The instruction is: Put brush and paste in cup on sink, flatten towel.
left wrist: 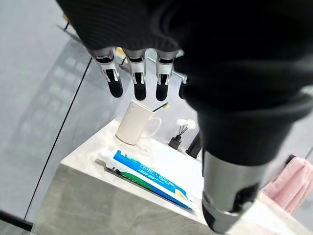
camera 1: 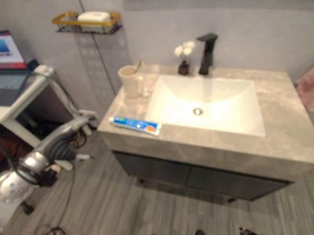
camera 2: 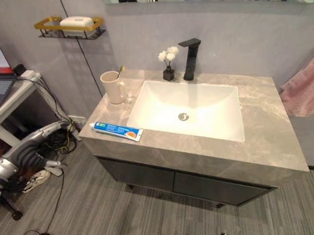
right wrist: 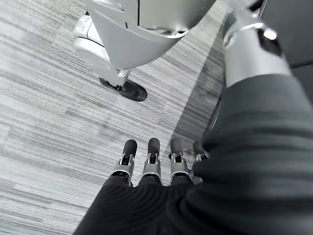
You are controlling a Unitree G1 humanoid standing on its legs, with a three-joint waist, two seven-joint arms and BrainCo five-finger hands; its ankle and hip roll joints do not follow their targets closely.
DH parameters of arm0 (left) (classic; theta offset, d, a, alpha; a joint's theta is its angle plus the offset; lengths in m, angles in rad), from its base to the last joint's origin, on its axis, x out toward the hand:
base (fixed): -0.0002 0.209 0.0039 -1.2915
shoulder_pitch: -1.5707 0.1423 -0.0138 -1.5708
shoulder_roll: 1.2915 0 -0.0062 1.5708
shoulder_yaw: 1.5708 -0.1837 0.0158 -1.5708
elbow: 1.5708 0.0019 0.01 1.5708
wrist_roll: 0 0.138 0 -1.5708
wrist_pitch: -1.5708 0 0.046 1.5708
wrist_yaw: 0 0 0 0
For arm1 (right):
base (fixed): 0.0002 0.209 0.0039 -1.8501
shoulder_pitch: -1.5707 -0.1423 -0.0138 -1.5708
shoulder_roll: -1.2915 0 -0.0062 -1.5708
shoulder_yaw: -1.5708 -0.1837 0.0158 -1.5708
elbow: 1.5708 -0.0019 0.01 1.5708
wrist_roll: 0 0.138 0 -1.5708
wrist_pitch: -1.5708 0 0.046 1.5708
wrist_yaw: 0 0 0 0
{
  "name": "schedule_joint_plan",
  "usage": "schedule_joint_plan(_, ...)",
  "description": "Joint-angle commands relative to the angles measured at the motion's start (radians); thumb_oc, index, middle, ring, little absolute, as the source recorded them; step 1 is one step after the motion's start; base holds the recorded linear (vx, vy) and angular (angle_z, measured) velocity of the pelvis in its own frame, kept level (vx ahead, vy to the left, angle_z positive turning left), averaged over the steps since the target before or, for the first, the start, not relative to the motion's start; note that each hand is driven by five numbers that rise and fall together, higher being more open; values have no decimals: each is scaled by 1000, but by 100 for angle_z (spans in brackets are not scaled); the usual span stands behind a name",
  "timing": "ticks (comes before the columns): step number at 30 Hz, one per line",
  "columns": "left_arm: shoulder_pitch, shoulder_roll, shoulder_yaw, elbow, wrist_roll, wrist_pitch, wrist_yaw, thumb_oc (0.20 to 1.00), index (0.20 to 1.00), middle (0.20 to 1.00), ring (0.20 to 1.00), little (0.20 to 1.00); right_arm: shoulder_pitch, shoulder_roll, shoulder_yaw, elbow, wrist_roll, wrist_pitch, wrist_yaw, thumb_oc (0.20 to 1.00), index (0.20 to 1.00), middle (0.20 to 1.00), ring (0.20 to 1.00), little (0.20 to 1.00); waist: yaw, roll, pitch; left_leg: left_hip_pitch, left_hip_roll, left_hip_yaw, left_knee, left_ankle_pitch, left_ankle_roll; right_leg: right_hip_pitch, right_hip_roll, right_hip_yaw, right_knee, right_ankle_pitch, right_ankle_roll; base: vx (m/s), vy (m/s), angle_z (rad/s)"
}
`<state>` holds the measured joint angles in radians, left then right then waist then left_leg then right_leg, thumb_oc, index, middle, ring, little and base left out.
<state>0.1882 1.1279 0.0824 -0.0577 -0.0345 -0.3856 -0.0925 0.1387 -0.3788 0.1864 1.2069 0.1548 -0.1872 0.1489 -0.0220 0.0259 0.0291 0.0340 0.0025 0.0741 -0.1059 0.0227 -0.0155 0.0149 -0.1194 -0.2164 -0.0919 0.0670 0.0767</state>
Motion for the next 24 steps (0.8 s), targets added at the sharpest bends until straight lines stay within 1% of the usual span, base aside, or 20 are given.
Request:
schedule_joint_plan(1, -96, 60, 77, 19, 16, -28, 50, 1000, 1000, 1000, 1000, 1000, -46, 11, -3, 36, -2, -10, -7, 1000, 1000, 1000, 1000, 1000, -26, -18, 24, 1, -26, 56, 19, -82, 39, 54, -35, 55, 5, -43, 51, 0, 1, -17)
schedule_joint_plan(3, -96, 60, 77, 19, 16, -28, 50, 1000, 1000, 1000, 1000, 1000, -46, 11, -3, 36, -2, -10, -7, 1000, 1000, 1000, 1000, 1000, -26, -18, 24, 1, -26, 56, 19, -82, 39, 54, -35, 55, 5, -43, 51, 12, 4, -6)
schedule_joint_plan(4, -124, 79, 54, 53, 57, -29, 60, 1000, 1000, 1000, 1000, 1000, -28, 8, -24, 36, 9, -10, -6, 1000, 1000, 1000, 1000, 1000, -40, -18, 25, 4, -24, 68, 19, -84, 38, 49, -33, 67, 5, -44, 52, 0, 0, 0)
schedule_joint_plan(7, -129, 79, 50, 55, 57, -29, 60, 1000, 1000, 1000, 1000, 1000, -27, 8, -25, 36, 9, -10, -6, 1000, 1000, 1000, 1000, 1000, -38, -18, 25, 4, -23, 69, 19, -84, 38, 49, -33, 68, 5, -43, 52, 42, 17, -8)
schedule_joint_plan(8, -178, 158, 26, 97, 117, -37, 61, 1000, 1000, 1000, 1000, 1000, 12, -10, -86, 50, 46, -12, -13, 1000, 1000, 1000, 1000, 1000, -84, -10, 28, 0, -22, 87, 19, -92, 37, 33, -32, 89, 5, -39, 59, 100, 42, -5)
schedule_joint_plan(10, -220, 161, -18, 123, 112, -39, 59, 1000, 1000, 1000, 1000, 1000, 22, -11, -98, 51, 47, -10, -11, 1000, 1000, 1000, 1000, 1000, -77, -7, 24, -4, -21, 94, 19, -93, 39, 25, -31, 96, 5, -35, 60, 79, 40, -14)
schedule_joint_plan(13, -259, 159, -55, 152, 86, -37, 49, 1000, 1000, 1000, 1000, 1000, 33, -17, -108, 61, 43, -7, -11, 1000, 1000, 1000, 1000, 1000, -85, -3, 25, -7, -22, 102, 19, -95, 40, 15, -31, 108, 5, -28, 63, 33, 32, -30)
schedule_joint_plan(15, -291, 169, -96, 174, 74, -37, 33, 1000, 1000, 1000, 1000, 1000, 36, -31, -132, 84, 30, -2, -24, 1000, 1000, 1000, 1000, 1000, -89, 7, 29, -15, -23, 113, 19, -98, 44, -1, -30, 121, 5, -16, 69, 74, 71, -12)
schedule_joint_plan(18, -298, 166, -115, 191, 76, -40, 22, 1000, 1000, 1000, 1000, 1000, 54, -34, -151, 85, 31, 1, -20, 1000, 1000, 1000, 1000, 1000, -105, 14, 32, -22, -26, 123, 19, -103, 48, -15, -33, 136, 5, 3, 73, 81, 68, -22)
schedule_joint_plan(20, -310, 165, -129, 196, 74, -38, 17, 1000, 1000, 1000, 1000, 1000, 55, -35, -154, 87, 26, 4, -17, 1000, 1000, 1000, 1000, 1000, -105, 16, 31, -26, -27, 126, 19, -105, 50, -21, -34, 141, 5, 9, 75, 55, 57, -14)
schedule_joint_plan(24, -329, 173, -161, 229, 78, -35, 4, 1000, 1000, 1000, 1000, 1000, 57, -51, -175, 93, 27, 9, -17, 1000, 1000, 1000, 1000, 1000, -124, 32, 40, -41, -36, 141, 19, -112, 60, -46, -38, 168, 5, 38, 82, 68, 82, -18)
